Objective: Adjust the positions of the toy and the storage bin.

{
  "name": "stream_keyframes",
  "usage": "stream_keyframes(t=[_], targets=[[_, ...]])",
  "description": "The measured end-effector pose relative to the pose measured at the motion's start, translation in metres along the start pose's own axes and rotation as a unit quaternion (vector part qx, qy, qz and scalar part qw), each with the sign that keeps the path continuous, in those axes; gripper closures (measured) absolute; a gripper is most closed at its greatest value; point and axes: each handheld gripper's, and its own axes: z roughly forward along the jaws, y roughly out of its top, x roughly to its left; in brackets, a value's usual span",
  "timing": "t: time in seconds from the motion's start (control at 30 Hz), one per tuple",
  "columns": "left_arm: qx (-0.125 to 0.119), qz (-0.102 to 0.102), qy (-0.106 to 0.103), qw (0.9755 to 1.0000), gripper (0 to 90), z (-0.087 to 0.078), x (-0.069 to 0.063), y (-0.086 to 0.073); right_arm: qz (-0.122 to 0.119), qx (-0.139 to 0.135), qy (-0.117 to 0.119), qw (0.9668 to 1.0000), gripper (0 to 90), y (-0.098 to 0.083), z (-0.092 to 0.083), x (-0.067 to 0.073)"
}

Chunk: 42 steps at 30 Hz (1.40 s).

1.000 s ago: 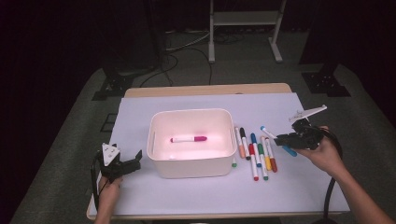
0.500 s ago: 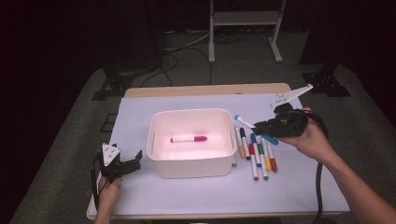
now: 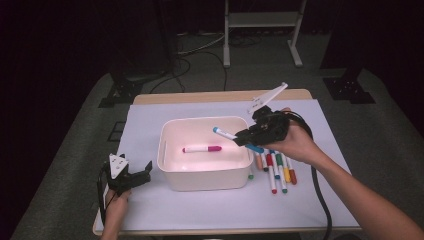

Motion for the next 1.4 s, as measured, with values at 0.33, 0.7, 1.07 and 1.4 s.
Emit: stream_keyframes(t=[0.33, 0.7, 1.07, 1.4], targets=[[0.0, -0.001, -0.001, 1.0, 0.0, 0.0, 0.0, 0.0, -0.032, 0.022, 0.037, 0.9986, 76.0, 0.027, 0.044, 0.014], [-0.001, -0.001, -0.002, 1.0, 0.0, 0.0, 0.0, 0.0, -0.052, 0.049, 0.072, 0.9948, 76.0, 0.037, 0.099, 0.021], [-0.001, -0.004, -0.003, 1.0, 0.0, 0.0, 0.001, 0.0, -0.063, 0.08, 0.084, 0.9912, 76.0, 0.034, 0.137, 0.017], [-0.001, -0.002, -0.003, 1.0, 0.0, 0.0, 0.001, 0.0, -0.073, 0.114, 0.089, 0.9868, 75.9, 0.032, 0.155, 0.02]])
